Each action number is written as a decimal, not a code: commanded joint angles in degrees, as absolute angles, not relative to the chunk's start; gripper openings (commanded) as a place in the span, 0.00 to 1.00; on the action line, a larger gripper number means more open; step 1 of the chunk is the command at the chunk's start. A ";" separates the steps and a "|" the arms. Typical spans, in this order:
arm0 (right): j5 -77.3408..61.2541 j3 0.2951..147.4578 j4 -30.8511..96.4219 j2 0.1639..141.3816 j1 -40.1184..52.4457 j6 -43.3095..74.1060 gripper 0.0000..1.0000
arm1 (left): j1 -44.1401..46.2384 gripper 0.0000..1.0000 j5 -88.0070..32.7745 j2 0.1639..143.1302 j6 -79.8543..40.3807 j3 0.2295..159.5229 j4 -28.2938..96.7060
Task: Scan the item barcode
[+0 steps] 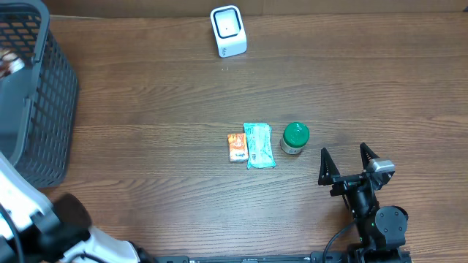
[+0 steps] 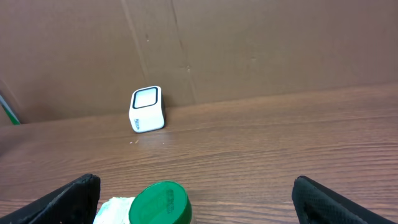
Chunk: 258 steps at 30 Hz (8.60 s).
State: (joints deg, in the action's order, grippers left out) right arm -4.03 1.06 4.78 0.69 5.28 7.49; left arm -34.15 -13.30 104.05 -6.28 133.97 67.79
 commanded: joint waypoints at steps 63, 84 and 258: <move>-3.46 0.45 4.60 0.16 5.13 7.70 1.00 | 22.52 0.52 2.11 98.19 -37.26 65.71 47.27; -3.46 0.45 4.58 0.16 5.13 7.70 1.00 | 16.80 0.31 4.60 98.19 -40.69 65.71 47.92; -3.46 0.45 4.60 0.16 5.13 7.70 1.00 | 6.15 0.97 20.01 91.50 -40.36 69.87 51.31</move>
State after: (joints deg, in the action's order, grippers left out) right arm -4.03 1.06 4.78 0.64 5.28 7.51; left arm 8.71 10.81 91.13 -41.01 69.06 52.12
